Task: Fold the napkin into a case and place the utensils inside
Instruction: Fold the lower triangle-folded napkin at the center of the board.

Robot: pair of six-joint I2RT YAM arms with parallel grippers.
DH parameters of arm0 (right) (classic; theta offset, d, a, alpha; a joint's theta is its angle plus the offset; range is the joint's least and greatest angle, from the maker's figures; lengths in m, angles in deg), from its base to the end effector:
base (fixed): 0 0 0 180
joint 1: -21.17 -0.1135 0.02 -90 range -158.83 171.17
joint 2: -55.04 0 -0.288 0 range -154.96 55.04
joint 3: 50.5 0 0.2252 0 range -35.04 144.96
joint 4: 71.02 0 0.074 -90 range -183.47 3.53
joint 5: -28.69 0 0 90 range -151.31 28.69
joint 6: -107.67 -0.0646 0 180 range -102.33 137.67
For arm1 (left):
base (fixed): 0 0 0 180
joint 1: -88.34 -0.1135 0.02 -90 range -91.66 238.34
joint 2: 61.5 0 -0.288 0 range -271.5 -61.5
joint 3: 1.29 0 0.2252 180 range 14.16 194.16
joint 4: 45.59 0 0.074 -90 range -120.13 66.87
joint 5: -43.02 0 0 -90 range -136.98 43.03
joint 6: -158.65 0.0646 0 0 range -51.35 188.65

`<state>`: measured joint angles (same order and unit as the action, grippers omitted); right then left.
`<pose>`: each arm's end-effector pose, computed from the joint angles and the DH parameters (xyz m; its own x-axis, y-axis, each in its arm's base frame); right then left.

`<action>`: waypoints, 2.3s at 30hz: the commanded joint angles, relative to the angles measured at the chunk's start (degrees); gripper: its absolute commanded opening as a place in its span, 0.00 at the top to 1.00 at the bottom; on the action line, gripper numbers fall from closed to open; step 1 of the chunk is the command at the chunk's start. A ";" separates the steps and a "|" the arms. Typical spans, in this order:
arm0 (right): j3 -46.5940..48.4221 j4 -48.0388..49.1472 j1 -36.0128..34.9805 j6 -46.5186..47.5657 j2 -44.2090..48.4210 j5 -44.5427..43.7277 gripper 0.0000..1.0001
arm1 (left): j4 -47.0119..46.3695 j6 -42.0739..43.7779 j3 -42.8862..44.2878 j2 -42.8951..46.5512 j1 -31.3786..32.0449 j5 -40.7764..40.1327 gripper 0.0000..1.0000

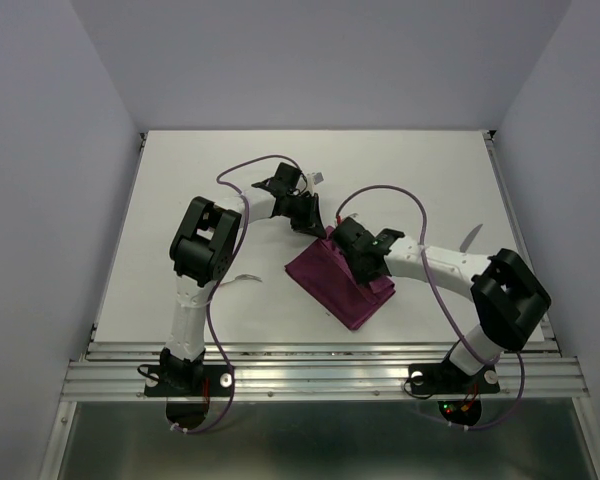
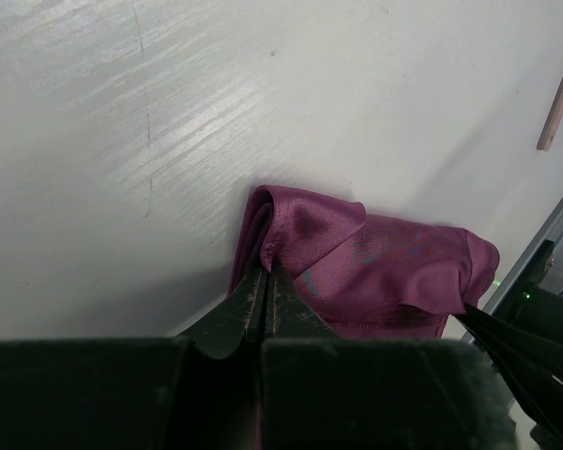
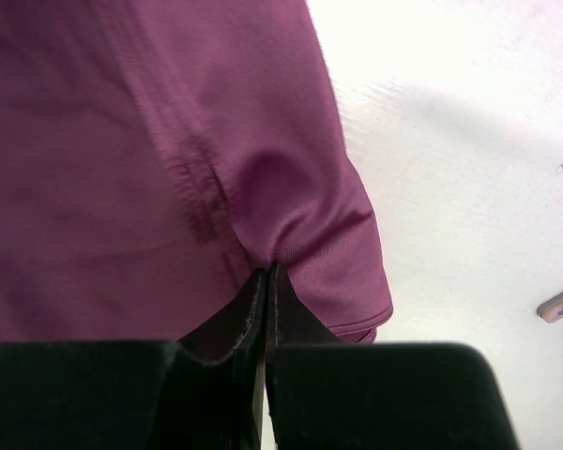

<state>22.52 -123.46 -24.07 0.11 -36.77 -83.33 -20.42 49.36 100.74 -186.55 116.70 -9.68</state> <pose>0.2181 0.1856 0.2021 -0.8086 -0.4182 -0.4139 -0.3455 0.9069 -0.2414 0.4005 -0.2607 0.1677 -0.8613 0.1663 -0.4800 0.4755 0.5965 -0.6466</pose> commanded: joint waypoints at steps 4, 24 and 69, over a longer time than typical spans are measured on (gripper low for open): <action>3.70 -2.38 -3.11 -0.81 1.46 2.95 0.99 | 1.10 1.36 -1.24 3.59 -0.41 0.41 1.00; 0.63 -2.30 -3.11 -3.97 -3.38 4.53 0.98 | 1.88 1.89 -1.33 5.35 -0.85 0.58 1.00; 0.71 6.76 11.92 -2.84 1.11 16.03 0.46 | 8.92 8.04 -2.21 7.90 -0.85 3.92 1.00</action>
<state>22.65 -119.86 -14.41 -4.54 -34.52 -71.94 -12.29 55.94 99.15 -182.66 115.96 -7.51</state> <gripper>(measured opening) 0.495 0.080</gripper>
